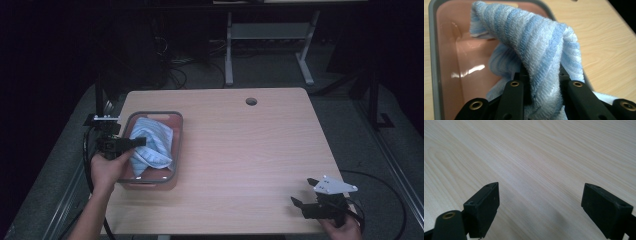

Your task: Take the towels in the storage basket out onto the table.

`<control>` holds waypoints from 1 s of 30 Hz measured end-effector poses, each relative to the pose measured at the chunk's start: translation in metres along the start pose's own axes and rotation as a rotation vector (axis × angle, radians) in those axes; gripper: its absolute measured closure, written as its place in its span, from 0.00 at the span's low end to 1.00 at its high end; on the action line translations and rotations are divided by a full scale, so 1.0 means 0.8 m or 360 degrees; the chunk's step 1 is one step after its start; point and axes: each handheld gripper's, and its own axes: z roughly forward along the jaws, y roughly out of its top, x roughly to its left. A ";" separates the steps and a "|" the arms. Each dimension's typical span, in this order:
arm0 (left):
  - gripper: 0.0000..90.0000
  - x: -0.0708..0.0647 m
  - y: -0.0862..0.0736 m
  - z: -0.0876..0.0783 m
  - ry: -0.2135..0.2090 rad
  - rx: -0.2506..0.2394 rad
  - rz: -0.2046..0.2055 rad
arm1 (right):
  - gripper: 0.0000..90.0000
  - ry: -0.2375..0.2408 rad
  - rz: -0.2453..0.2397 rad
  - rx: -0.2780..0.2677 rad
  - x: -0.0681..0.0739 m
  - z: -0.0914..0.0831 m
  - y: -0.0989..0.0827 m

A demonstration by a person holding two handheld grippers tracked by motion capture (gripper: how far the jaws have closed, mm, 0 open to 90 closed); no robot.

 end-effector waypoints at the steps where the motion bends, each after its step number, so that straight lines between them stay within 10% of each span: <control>1: 0.83 -0.001 0.001 -0.001 -0.0003 -0.0002 0.0008 | 0.16 0.0003 0.0002 0.0001 0.000 0.000 0.000; 30: 0.83 -0.022 0.036 -0.046 -0.0200 -0.0129 0.0046 | 0.16 0.0000 0.0009 0.0004 -0.004 0.001 0.000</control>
